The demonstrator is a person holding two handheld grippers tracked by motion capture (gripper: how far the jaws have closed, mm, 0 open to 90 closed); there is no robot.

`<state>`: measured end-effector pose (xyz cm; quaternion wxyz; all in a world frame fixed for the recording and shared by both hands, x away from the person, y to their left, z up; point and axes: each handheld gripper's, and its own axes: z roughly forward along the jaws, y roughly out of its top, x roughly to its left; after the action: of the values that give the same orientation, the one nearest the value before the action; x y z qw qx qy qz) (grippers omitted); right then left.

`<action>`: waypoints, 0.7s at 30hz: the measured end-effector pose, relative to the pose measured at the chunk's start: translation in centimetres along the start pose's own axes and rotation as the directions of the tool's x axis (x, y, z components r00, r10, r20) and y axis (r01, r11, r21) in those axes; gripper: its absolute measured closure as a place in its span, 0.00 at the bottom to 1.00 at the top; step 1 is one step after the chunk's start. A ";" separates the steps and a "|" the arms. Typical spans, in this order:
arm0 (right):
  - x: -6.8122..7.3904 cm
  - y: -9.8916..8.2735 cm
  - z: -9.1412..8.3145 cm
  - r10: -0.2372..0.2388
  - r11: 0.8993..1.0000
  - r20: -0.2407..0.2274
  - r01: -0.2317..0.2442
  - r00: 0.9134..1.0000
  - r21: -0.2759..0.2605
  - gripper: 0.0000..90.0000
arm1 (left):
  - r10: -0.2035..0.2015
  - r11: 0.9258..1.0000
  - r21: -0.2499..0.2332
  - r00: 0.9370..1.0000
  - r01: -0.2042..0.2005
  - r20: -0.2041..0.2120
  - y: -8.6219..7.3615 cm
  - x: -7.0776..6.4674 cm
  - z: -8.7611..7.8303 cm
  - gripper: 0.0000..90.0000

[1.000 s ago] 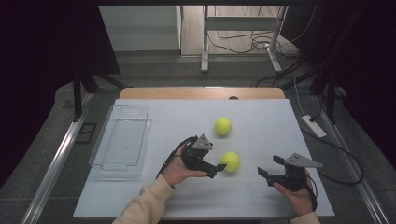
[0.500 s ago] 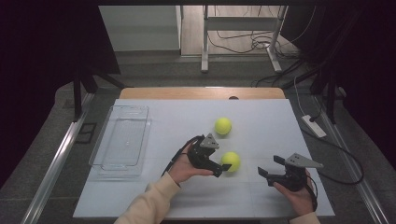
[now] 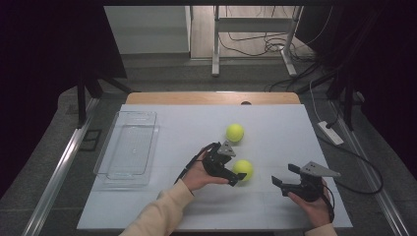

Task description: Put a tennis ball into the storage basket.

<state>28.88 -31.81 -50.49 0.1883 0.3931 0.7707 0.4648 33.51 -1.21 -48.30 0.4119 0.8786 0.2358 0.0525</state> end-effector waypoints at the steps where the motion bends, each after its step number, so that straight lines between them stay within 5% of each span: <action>1: 0.0 0.0 0.0 0.000 1.000 0.000 0.000 1.000 0.000 0.17 | 0.000 1.000 0.002 1.000 0.000 0.002 0.0 0.0 0.2 0.11; 21: -0.1 0.0 0.0 -0.002 1.000 0.003 0.002 1.000 0.003 0.17 | -0.008 0.998 0.060 0.999 0.006 0.044 0.4 0.3 3.0 0.11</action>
<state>28.90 -31.86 -50.53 0.1894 0.3934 0.7716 0.4627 34.78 -3.32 -50.00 0.3906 0.8907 0.2313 0.0247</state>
